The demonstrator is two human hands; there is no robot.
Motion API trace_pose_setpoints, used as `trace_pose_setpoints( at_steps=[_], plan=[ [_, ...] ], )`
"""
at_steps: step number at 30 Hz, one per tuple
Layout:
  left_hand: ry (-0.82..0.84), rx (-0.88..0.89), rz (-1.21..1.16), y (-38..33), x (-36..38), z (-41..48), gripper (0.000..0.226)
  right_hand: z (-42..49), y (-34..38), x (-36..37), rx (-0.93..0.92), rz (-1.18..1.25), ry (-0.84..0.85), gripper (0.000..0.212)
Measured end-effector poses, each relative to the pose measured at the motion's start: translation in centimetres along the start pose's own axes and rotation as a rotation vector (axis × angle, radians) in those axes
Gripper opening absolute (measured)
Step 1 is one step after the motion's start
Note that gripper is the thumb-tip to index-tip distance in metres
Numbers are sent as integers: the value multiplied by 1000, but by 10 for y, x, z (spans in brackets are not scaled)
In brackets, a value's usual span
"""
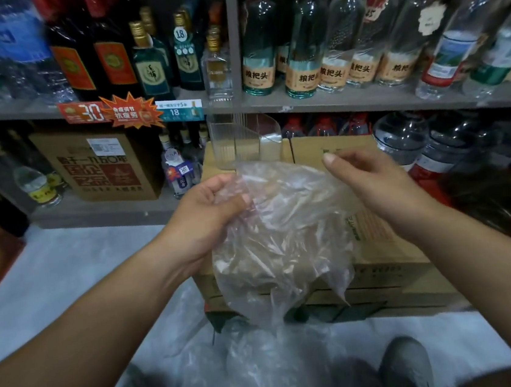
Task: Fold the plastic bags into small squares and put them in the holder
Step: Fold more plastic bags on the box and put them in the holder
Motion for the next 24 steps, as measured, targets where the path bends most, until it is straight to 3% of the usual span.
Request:
trace_pose_setpoints(
  at_steps=[2,4,8,11,14,18,20,24],
  plan=[
    [9,7,-23,0,1,1,35,8,-10,11,107,74,192,51],
    [8,16,-23,-1,2,1,33,11,-13,18,130,173,286,33],
    [6,16,-106,-4,0,2,24,14,-14,20,61,277,132,4],
    [-40,187,171,-11,0,3,41,9,-10,19,-33,189,-1,7],
    [-89,212,202,-6,2,6,42,2,-5,17,-94,216,-67,15],
    [-115,129,171,-1,-6,11,18,13,-13,4,15,359,-81,26],
    [-122,81,137,-1,-12,12,20,21,-20,-6,90,497,-67,20],
    [-106,30,124,-1,-15,12,21,34,-29,-13,95,541,15,7]
  ],
)
Point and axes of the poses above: each hand's wrist, its own z-axis towards the middle knuckle, its own x-axis out of the palm, y = z × x, the point moved 4 cm from there along z, towards the middle knuckle, and after that the axes turned 6 degrees about -z, right-handed, at the moved point
